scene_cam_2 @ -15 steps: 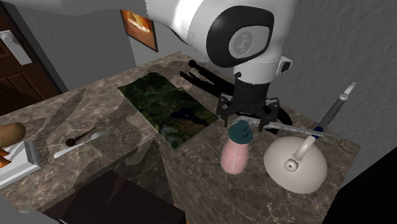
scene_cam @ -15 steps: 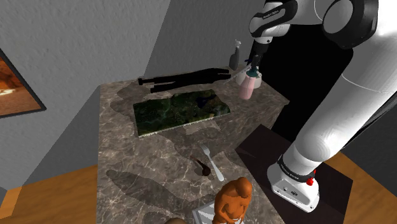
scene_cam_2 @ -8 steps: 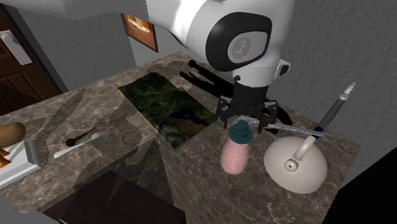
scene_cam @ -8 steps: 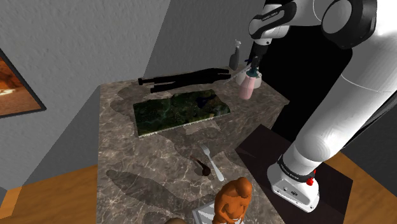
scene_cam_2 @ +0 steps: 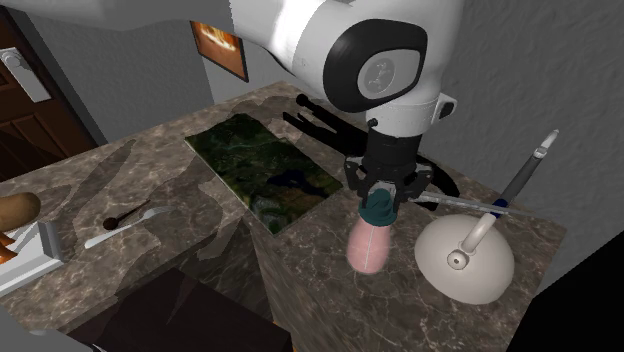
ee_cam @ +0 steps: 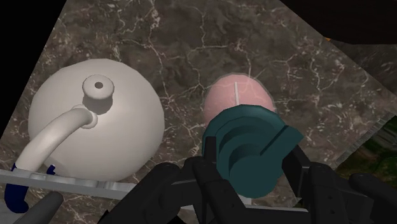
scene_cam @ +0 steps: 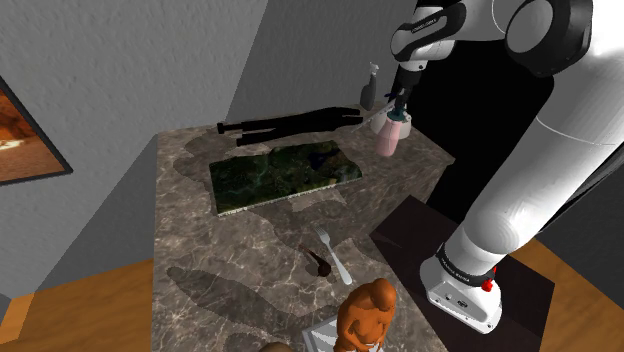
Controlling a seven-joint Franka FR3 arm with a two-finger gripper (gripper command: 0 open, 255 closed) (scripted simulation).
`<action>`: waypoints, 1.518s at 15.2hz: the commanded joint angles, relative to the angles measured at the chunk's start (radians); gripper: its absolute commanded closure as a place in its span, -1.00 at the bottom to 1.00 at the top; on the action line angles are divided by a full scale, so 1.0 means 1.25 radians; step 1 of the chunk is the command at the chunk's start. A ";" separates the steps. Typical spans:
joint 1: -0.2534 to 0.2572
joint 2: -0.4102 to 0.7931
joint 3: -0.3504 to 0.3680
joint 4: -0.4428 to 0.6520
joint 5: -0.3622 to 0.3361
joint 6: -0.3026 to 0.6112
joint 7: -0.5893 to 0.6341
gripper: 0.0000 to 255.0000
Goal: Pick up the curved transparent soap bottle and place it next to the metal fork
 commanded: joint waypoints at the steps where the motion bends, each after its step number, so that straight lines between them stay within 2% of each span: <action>1: 0.000 0.000 0.000 0.000 0.000 0.000 0.000 1.00; 3: 0.000 0.000 0.000 0.000 0.000 0.000 0.000 1.00; 23: 0.006 -0.049 0.004 0.167 -0.024 -0.210 0.011 1.00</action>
